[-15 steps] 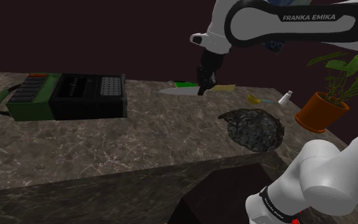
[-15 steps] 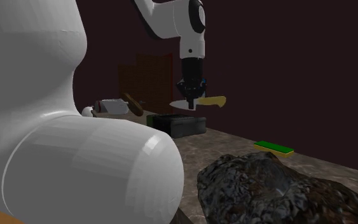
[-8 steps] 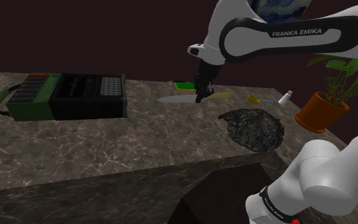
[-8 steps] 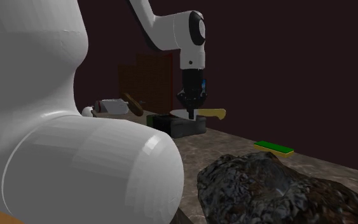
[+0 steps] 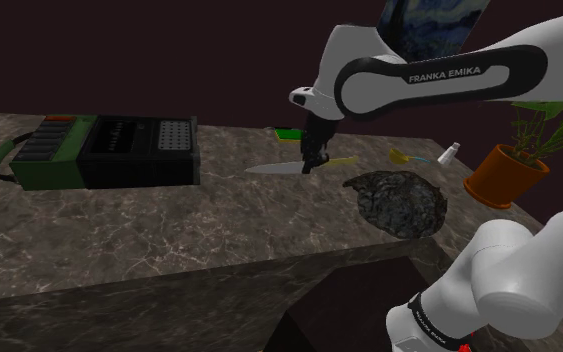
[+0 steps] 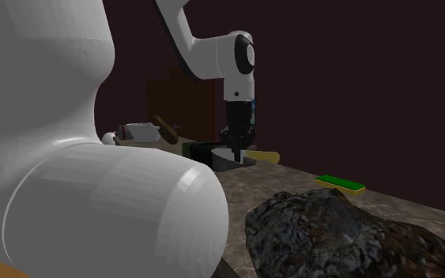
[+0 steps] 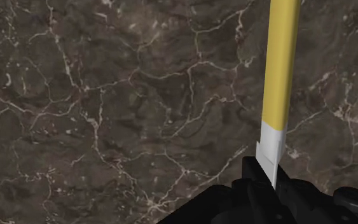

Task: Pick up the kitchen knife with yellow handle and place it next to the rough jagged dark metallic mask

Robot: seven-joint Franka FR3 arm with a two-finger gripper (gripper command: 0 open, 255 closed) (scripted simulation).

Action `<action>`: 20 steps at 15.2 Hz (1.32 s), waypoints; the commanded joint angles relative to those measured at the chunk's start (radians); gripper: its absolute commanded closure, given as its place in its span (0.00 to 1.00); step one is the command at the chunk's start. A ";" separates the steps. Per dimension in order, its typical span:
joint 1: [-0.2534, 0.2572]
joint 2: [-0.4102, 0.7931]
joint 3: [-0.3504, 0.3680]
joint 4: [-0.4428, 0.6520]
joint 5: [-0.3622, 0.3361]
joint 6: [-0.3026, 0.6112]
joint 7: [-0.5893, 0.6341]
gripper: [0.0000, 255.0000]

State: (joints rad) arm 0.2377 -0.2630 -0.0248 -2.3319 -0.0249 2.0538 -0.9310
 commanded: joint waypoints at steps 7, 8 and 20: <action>-0.001 0.045 -0.001 -0.070 -0.001 0.116 0.001 1.00; -0.001 0.052 -0.001 -0.078 -0.001 0.130 0.001 1.00; -0.001 0.136 -0.002 -0.142 -0.001 0.279 0.002 1.00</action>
State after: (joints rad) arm 0.2368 -0.1294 -0.0270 -2.4724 -0.0263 2.3280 -0.9284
